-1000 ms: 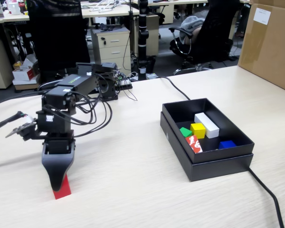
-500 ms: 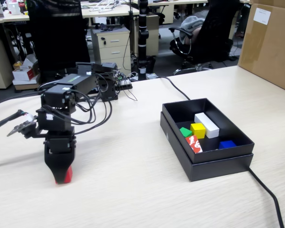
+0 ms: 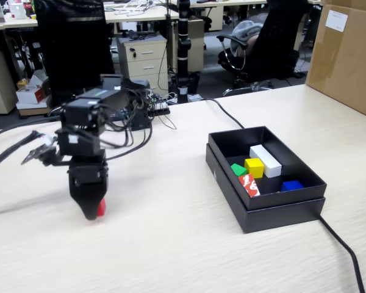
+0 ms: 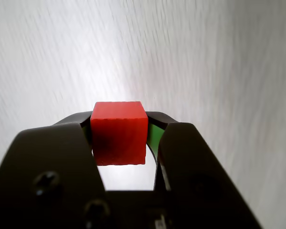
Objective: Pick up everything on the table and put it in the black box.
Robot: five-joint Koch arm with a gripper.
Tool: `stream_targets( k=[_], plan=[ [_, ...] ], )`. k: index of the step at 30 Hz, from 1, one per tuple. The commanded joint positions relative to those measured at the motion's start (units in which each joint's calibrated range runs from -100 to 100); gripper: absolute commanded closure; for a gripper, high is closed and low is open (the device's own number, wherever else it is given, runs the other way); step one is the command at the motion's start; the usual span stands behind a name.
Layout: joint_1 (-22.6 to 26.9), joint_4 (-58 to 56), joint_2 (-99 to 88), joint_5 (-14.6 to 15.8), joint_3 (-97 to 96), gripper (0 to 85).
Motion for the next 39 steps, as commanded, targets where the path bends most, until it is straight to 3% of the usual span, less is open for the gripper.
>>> stream_targets(
  k=[1,5,8,19,30,38,39],
  plan=[
    [2.69,-4.35,-20.92,2.05,-6.39,84.6],
    [6.74,-4.35,-37.67,3.91,-16.82,84.6],
    [12.94,-4.35,-51.1,6.25,-22.53,84.6],
    [27.84,0.57,-55.8,13.48,-22.26,84.5],
    [28.62,8.35,-28.84,15.53,-17.36,82.9],
    [28.72,8.35,-26.09,16.61,-22.26,75.8],
    [28.72,8.26,-26.31,16.8,-23.17,71.4]
  ],
)
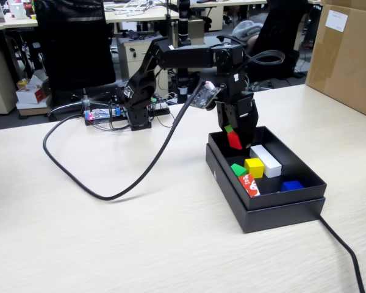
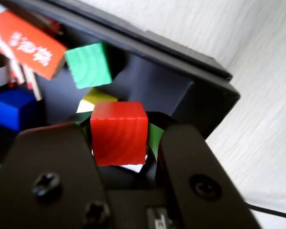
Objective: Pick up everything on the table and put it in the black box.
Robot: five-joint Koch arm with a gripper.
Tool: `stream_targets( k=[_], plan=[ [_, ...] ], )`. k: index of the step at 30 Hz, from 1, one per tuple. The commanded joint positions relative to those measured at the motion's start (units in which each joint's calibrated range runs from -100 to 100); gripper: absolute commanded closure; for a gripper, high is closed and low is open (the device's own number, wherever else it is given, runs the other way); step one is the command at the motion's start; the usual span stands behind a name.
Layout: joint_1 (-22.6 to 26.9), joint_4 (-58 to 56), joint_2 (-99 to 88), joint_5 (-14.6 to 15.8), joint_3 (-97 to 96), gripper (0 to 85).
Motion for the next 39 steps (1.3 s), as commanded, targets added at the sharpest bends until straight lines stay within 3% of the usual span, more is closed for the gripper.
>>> stream_targets(
  k=[1,3,6,9,15,23,27,32,39],
  plan=[
    [0.05,2.3,-2.21,0.54,0.11,68.1],
    [0.0,2.3,-2.78,0.59,-2.61,60.5],
    [-0.05,2.3,-3.7,0.63,-4.87,57.5],
    [-0.05,2.39,-4.62,0.59,-6.59,45.6],
    [-0.39,2.39,-13.34,0.39,-6.41,39.8],
    [-4.25,4.29,-28.03,-2.05,0.11,39.5],
    [-8.35,10.33,-34.57,-5.47,-4.78,39.6],
    [-12.84,20.87,-42.14,-8.84,-18.74,39.6],
    [-15.24,34.52,-52.35,-8.94,-46.21,38.4]
  ],
)
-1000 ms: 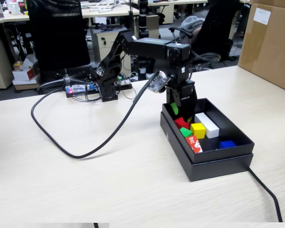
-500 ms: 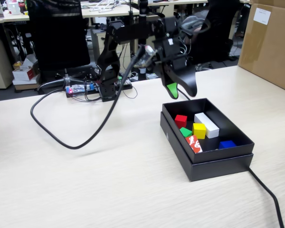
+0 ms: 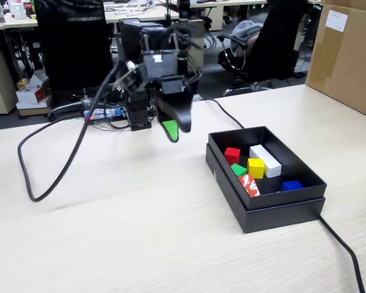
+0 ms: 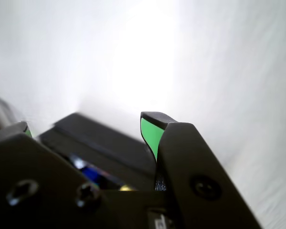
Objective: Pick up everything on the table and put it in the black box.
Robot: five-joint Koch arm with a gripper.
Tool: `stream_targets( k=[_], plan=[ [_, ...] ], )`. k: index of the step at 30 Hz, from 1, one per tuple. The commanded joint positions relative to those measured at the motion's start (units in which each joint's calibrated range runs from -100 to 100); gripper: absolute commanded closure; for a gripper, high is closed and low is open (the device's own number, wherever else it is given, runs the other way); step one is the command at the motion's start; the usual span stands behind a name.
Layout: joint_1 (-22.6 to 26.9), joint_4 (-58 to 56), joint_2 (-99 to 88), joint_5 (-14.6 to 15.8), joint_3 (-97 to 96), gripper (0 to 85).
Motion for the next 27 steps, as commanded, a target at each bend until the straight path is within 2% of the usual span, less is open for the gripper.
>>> stream_targets(
  k=[1,3,8,13,21,27],
  plan=[
    [-0.44,10.84,-8.39,-0.44,-5.93,38.6],
    [-0.44,16.89,-12.75,-0.83,-14.63,38.7],
    [-0.05,19.05,-24.91,-0.59,-30.32,37.6],
    [0.24,33.22,-38.22,-0.78,-49.08,38.0],
    [-0.49,42.98,-47.29,-0.83,-62.68,38.0],
    [-0.98,56.55,-49.24,-1.47,-75.01,38.0]
  ],
)
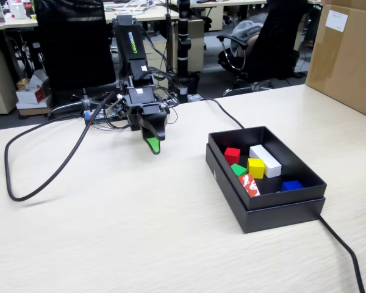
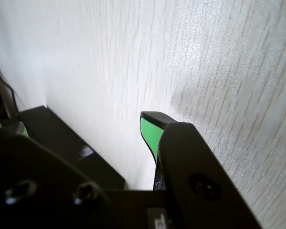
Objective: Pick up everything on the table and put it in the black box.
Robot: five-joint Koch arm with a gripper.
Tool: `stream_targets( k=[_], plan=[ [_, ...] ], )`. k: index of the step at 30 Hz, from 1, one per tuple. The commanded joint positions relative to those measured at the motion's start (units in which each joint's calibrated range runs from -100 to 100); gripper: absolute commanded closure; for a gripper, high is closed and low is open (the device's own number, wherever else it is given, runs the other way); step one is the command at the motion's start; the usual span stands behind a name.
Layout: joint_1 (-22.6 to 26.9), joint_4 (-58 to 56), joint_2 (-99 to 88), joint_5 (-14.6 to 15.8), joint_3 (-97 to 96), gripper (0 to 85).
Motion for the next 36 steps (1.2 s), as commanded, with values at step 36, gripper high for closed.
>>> stream_targets(
  k=[36],
  plan=[
    [-0.63,25.83,3.72,-0.24,-20.11,37.4]
  ],
)
